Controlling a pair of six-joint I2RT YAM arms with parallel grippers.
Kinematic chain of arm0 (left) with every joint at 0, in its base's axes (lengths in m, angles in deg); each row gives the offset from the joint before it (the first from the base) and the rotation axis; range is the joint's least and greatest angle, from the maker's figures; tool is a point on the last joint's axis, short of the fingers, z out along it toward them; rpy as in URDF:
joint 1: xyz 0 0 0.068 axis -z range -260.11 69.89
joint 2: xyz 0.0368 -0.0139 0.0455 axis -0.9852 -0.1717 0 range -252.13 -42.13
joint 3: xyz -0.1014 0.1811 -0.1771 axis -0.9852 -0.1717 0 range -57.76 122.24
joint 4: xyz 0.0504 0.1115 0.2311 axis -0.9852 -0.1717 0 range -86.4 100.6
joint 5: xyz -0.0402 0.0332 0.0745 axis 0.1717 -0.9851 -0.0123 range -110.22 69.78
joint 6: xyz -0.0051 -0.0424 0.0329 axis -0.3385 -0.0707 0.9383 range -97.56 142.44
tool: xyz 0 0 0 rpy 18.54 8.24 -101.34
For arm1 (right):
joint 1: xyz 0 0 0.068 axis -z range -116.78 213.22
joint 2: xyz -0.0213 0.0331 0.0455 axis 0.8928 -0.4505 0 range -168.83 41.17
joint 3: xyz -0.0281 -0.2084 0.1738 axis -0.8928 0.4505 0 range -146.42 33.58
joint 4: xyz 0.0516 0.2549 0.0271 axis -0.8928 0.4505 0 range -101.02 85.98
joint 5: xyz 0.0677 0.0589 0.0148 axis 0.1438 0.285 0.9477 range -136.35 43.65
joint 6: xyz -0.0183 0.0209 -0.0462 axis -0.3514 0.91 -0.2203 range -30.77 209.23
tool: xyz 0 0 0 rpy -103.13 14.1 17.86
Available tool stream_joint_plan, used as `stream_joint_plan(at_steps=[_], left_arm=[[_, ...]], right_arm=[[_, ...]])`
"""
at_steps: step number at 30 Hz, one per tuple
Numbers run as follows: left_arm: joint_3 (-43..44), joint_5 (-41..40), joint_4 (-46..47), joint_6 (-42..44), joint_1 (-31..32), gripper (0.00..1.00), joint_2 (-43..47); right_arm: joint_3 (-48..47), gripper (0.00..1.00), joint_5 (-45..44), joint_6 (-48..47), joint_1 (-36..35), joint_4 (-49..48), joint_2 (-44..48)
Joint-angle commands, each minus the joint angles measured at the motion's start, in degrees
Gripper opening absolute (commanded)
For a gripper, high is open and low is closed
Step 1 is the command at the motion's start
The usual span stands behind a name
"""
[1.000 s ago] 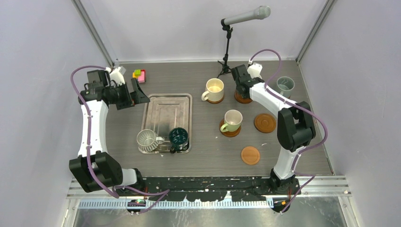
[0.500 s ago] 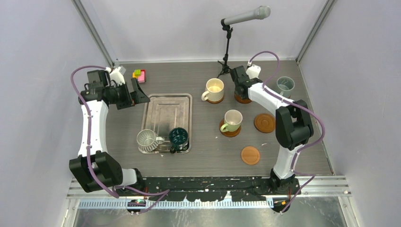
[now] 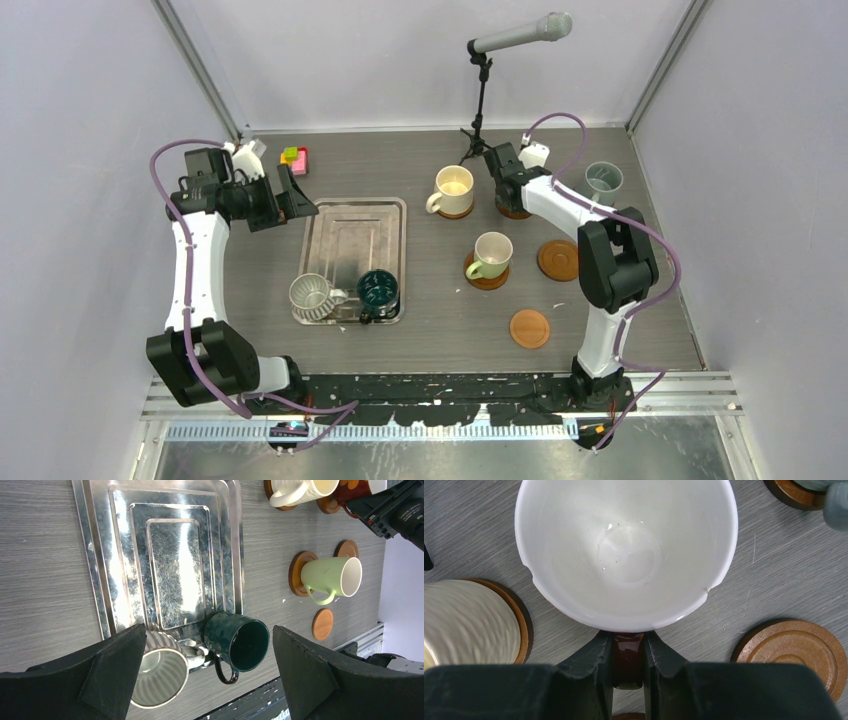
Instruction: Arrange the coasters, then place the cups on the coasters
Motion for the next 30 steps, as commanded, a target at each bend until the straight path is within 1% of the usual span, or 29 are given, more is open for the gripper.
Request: stream_joint_plan(at_steps=[1,4,10,12,14,22,30], left_arm=[[0.0,1.8,2.3,-0.4,-0.5,1.0,0.3],[0.2,2.1,2.2,-0.4,-0.5,1.0,0.2],[0.3,1.9,1.9,-0.1,-0.5,1.0,0.5],[0.4,1.9,1.9,0.0,-0.4,1.0,0.5],[0.5,1.8,1.8,0.0,-0.5,1.0,0.5],[0.5,2.1,1.8,0.1,-0.5,1.0,0.6],[0.9,2.3,1.6,-0.1,-0.5,1.0,0.6]], right_arm=[[-2.6,0.11,-3.3,1.6,-0.5,-3.5,1.1],[-2.4,0.15,-3.1,1.6,-0.6,-3.5,0.7],[-0.6,0.17,-3.1,0.5,-1.0,-6.1,0.7],[-0.6,0.2,-3.1,0.7,-0.9,-5.5,0.5],[-0.4,0.26,-3.2,0.6,-1.1,-5.5,0.5],[2.5,0.26,-4.7,-0.9,-1.5,-7.9,1.0],[3.0,0.27,-5.0,-0.5,-1.5,-7.7,1.0]])
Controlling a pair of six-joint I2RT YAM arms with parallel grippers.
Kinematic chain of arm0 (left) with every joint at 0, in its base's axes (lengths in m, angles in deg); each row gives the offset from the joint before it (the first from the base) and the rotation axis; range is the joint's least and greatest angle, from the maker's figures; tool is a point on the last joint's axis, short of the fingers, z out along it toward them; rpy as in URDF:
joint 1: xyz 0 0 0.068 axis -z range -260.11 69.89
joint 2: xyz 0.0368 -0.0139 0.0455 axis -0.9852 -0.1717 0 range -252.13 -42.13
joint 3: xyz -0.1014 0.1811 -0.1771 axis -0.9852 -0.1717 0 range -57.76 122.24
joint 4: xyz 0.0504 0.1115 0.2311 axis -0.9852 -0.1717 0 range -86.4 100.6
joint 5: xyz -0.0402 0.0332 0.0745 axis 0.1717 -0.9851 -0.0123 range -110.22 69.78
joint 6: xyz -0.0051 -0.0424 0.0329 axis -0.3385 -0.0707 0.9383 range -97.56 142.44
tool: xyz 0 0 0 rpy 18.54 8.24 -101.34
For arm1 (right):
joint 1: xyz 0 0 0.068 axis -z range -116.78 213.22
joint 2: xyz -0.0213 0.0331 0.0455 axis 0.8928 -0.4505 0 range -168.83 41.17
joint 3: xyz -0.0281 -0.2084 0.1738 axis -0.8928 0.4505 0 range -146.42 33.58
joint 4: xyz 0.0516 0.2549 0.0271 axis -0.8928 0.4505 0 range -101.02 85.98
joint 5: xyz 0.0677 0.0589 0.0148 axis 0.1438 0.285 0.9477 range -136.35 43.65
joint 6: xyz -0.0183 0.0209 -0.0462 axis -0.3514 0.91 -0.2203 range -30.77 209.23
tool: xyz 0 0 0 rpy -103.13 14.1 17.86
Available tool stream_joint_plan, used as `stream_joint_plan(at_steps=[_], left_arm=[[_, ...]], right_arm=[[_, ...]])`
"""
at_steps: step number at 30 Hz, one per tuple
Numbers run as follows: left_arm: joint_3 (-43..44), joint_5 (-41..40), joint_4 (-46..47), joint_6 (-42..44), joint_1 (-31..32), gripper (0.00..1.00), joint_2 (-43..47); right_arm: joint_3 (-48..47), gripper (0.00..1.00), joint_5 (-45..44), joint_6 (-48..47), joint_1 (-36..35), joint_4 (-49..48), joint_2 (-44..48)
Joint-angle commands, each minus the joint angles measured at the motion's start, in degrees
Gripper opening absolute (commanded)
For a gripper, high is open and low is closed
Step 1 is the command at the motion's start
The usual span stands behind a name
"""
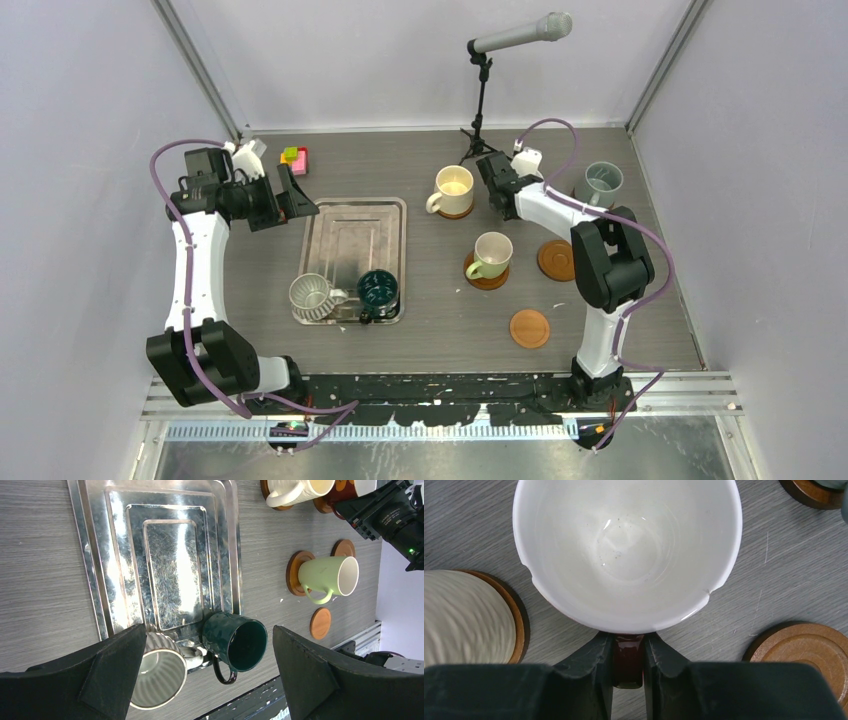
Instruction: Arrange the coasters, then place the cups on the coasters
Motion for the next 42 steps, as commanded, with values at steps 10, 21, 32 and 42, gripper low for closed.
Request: stream_joint_plan(at_steps=[10,21,32,42], left_arm=[[1.3,1.6,1.0,-0.1,-0.5,1.0,0.6],[1.7,1.3,0.5,-0.1,-0.5,1.0,0.6],[3.9,0.3,-4.2,4.8,-0.5,1.0,-0.6],[7.8,-2.6,-17.0,23.4,-0.5,1.0,-2.8]], right_arm=[[2.0,0.46,-3.4,0.2,-0.1,-4.6,3.2],[2.8,0.58,-3.0,0.0,-0.1,-3.8,4.7],[5.1,0.6,-2.1,-3.1,-0.1,-3.8,8.7],[9.1,0.65,4.5,-10.6,0.0,-8.2,17.3]])
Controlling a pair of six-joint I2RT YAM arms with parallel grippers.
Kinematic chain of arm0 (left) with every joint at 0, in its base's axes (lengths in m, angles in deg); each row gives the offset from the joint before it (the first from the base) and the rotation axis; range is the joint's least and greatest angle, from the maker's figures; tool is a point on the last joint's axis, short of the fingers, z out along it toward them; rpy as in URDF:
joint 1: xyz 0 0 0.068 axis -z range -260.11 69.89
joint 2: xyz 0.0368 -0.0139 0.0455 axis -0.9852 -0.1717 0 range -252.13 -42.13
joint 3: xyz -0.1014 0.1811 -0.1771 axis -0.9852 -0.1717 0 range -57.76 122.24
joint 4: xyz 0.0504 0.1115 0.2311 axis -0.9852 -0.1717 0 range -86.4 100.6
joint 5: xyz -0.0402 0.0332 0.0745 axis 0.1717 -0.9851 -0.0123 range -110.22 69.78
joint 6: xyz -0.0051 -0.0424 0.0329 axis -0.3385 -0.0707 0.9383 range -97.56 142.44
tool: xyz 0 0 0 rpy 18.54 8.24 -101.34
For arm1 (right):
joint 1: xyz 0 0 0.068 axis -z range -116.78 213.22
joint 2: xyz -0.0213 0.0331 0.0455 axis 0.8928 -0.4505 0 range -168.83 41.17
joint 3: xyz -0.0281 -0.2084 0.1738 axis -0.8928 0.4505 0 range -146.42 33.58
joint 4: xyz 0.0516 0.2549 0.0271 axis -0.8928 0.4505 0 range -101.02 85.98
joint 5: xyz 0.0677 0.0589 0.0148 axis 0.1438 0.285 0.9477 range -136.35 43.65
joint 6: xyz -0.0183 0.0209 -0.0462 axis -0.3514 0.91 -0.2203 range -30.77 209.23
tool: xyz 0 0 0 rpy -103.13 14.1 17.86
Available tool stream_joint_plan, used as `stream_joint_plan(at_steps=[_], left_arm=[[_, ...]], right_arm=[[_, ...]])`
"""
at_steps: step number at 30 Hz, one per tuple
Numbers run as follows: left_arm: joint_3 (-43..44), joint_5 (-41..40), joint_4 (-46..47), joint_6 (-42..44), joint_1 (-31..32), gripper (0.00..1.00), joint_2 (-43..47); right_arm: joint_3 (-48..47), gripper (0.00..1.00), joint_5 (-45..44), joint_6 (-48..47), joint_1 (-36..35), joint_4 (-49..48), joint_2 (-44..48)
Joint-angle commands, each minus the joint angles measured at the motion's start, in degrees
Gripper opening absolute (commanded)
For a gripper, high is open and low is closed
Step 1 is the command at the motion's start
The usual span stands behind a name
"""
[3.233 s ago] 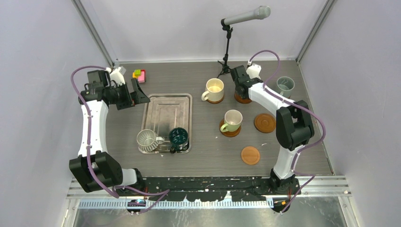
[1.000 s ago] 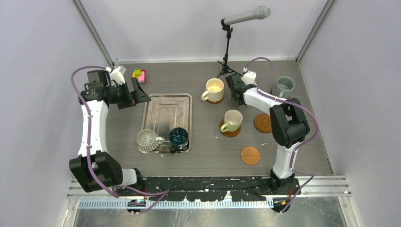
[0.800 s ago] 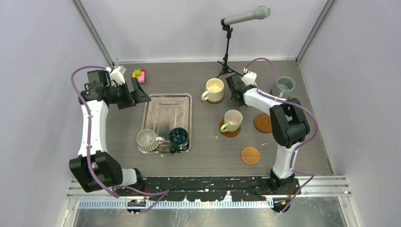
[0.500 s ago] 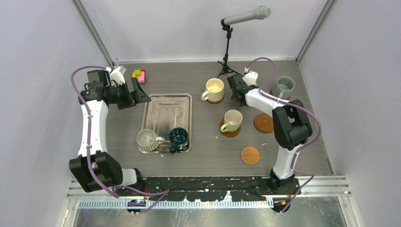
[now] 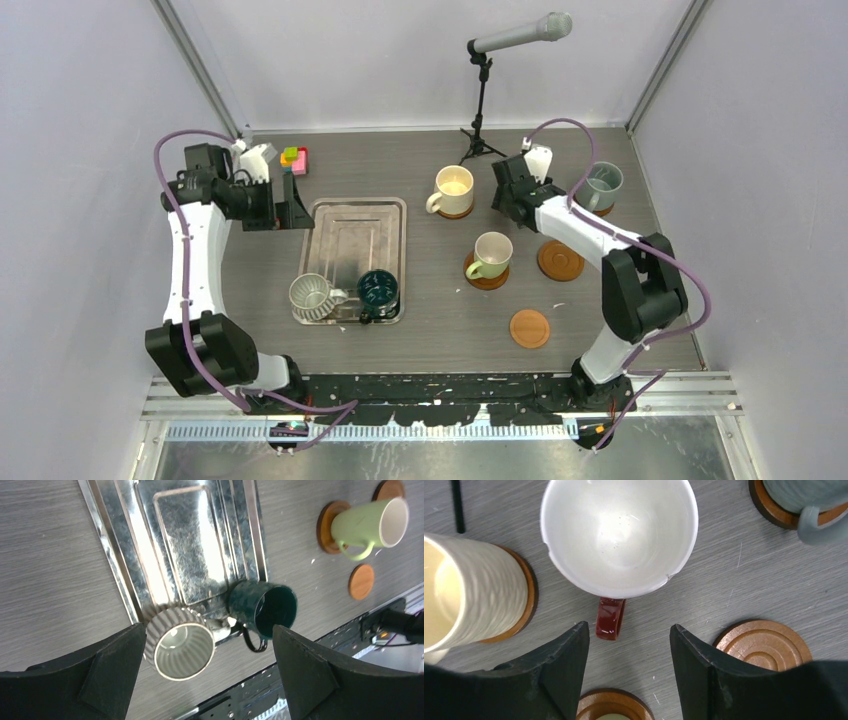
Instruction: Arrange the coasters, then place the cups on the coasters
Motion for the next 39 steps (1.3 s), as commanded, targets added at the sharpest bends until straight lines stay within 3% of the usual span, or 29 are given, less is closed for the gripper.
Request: stream_joint_plan(at_steps=[1,9,19,25,39], left_arm=[[2.8,-1.8,-8.3,11.3,-0.4,1.0,-0.4],[0.6,-8.1,-17.1,27.0,-0.4,1.0,0.1],[-8.7,-17.1,-23.3,40.8,-0.4,1.0,3.9],[-17.4,-21.9,-17.1,41.5,-0.4,1.0,5.3],[-21.8,-20.7,-4.3,39.6,1.3,1.0,-0.8]], right_arm=[[0.2,0.66,1.7,-4.3,0.1,-3.8,6.2],[-0.4,0.75,5.6,-10.2,0.3,-1.7,11.7],[-5.2,0.76,30.6,-17.2,7.4,7.7,16.3],[-6.5,0.76,42.7,-18.6,12.0,11.5,16.5],[-7.1,0.76,47.8,-18.9,18.6,15.0,15.5]])
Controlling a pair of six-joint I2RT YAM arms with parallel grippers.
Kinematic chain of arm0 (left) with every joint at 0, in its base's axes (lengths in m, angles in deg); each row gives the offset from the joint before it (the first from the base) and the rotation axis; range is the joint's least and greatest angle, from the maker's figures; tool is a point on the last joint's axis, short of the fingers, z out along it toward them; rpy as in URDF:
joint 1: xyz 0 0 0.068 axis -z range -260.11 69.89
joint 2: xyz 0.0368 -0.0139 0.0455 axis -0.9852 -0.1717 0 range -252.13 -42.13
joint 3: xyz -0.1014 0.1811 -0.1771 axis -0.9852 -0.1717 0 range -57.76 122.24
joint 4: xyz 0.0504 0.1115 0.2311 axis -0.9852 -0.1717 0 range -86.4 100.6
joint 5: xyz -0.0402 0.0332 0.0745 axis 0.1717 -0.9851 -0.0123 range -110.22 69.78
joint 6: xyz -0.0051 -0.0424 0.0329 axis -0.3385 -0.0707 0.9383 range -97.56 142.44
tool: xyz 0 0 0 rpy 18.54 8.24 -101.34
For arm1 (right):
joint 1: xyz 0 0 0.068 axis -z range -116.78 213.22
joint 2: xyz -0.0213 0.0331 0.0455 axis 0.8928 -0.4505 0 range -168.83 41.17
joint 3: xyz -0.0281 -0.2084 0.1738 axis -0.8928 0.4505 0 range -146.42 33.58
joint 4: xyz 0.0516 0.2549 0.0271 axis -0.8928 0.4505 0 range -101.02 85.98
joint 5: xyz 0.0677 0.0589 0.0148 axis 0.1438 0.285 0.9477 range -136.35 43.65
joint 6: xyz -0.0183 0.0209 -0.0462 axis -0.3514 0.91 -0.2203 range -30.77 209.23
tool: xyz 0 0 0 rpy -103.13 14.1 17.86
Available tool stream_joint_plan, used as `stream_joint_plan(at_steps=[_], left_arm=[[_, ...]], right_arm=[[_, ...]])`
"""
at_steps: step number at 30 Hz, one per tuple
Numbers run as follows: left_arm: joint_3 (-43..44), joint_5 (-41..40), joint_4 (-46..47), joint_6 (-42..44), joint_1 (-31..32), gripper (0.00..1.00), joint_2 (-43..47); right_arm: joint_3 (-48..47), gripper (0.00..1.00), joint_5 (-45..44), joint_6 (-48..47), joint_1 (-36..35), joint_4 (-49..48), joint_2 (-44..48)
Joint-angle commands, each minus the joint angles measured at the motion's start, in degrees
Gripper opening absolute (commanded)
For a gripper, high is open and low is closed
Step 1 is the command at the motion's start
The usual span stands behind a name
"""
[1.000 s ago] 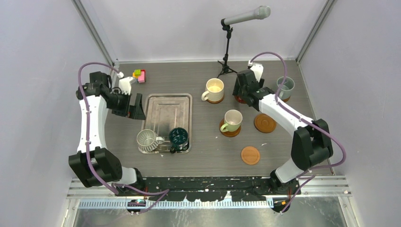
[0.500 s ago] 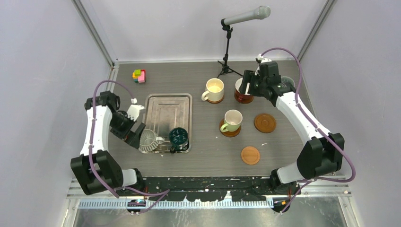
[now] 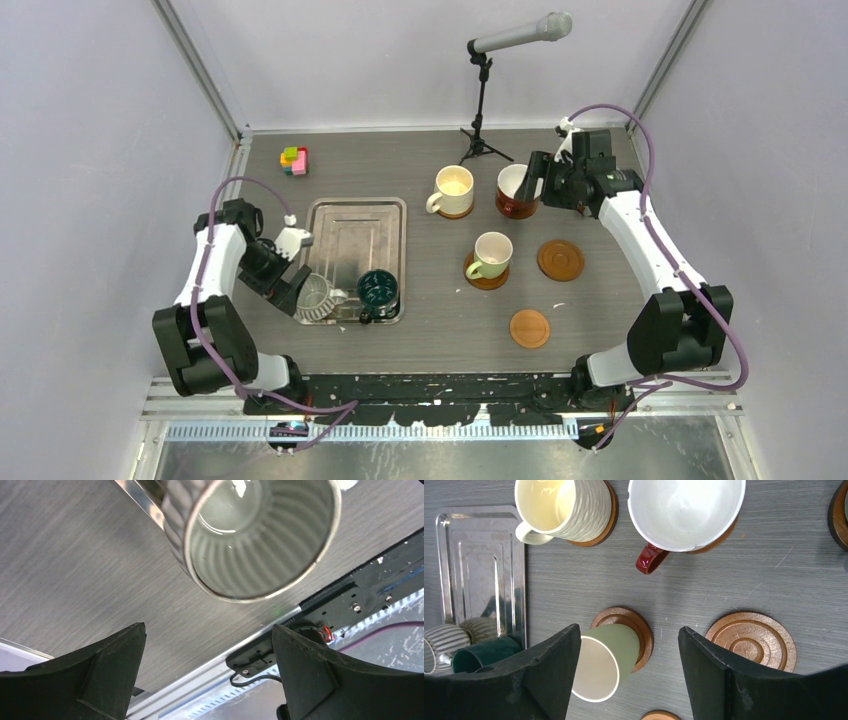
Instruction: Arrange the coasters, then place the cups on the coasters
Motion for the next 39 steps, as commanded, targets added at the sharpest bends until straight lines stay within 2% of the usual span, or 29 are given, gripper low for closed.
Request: stream_joint_plan(at_steps=[1,9,17,20,23,25,31,35,39], left_arm=[[0.0,1.1,6.5,-0.7,1.0,1.0,-1.8],[5.8,3.1,13.8,-4.2,3.2,0.97,-10.4],[17.0,3.2,19.1,-6.1,7.8,0.94,-19.7],[21.7,0.8,21.5,-10.1,8.6,0.94,-22.4],[25.1,1.8,20.3,-16.8,8.5,0.93,-22.5],[23.2,3.1,21.1,-22.2,8.4,0.93,-18.6],[9.0,8.7,23.3,-34.1,8.4,0.96,-0.9],[4.8,14.0,18.3,-36.2,9.4,0.93,1.5],[1.7,9.8,18.7,-40.2,12.7,0.88,0.6]], right_arm=[[-2.0,0.76,3.2,-0.3,1.7,0.1,0.8],[-1.2,0.76,5.0,0.6,3.7,0.1,0.6],[-0.7,0.76,5.9,1.3,4.2,0.1,0.4],[-0.5,0.76,5.9,1.5,4.2,0.1,0.6],[-0.4,0.76,5.6,2.1,4.5,0.1,1.0],[-0.2,0.76,5.2,2.5,4.6,0.1,1.4],[0.1,0.76,4.4,1.7,4.9,1.1,2.4],[-0.7,0.76,5.6,1.2,6.2,2.2,2.1],[-1.4,0.76,8.0,1.9,10.3,2.2,2.4]])
